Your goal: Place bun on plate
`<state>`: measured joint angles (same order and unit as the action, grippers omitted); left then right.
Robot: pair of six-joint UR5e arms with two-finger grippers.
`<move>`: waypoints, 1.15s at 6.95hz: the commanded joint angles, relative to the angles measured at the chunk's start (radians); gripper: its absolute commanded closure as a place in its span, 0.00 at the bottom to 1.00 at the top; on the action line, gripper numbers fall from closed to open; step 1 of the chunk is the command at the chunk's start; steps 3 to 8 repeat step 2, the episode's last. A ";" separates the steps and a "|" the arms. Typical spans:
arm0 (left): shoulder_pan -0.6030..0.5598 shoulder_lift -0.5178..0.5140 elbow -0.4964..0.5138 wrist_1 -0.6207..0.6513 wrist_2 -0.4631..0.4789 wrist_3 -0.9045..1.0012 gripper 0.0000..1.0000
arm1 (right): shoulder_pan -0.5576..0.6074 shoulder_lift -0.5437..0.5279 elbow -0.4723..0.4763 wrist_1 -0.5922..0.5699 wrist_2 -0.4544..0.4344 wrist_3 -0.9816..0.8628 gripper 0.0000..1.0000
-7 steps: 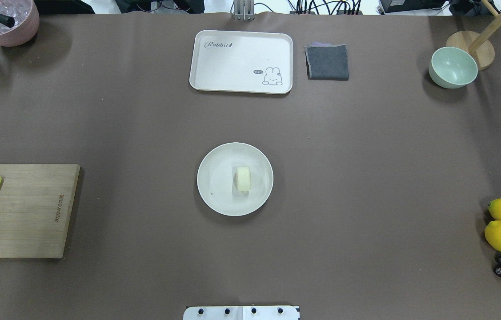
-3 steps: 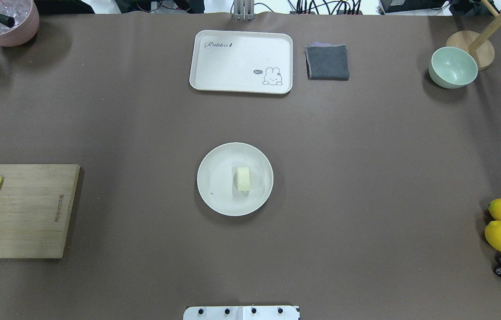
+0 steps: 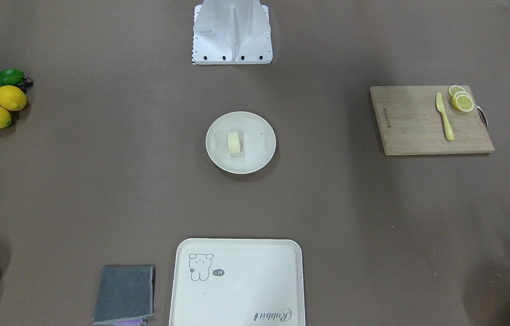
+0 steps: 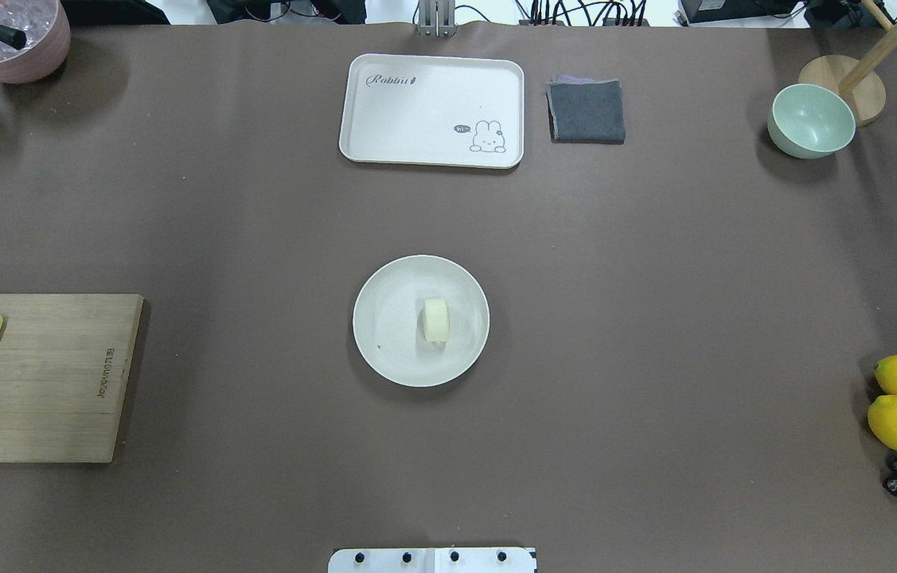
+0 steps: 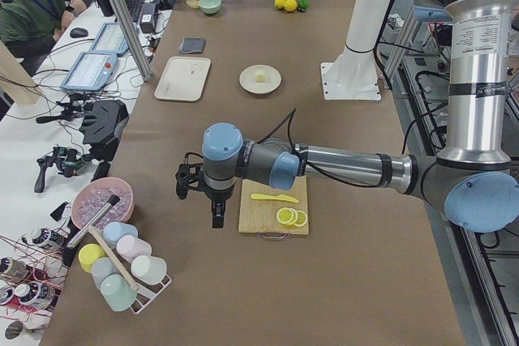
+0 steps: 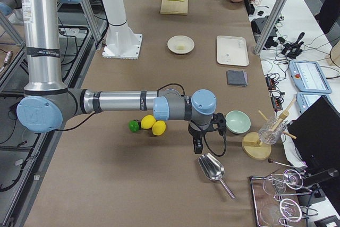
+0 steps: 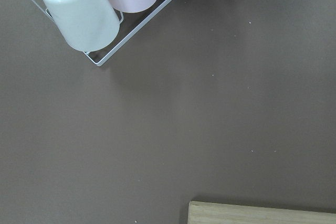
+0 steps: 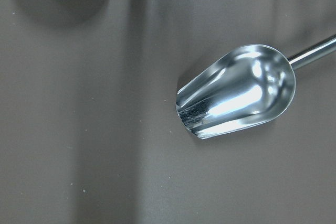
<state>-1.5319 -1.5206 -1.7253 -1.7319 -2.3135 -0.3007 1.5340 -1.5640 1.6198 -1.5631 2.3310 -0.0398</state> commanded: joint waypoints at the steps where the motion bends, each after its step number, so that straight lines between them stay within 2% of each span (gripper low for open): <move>1: 0.001 -0.003 0.001 0.000 0.003 0.000 0.02 | 0.000 0.001 0.000 0.000 0.001 0.000 0.00; 8: 0.001 -0.004 0.000 0.000 0.002 -0.008 0.02 | 0.000 -0.001 -0.001 0.000 0.001 0.000 0.00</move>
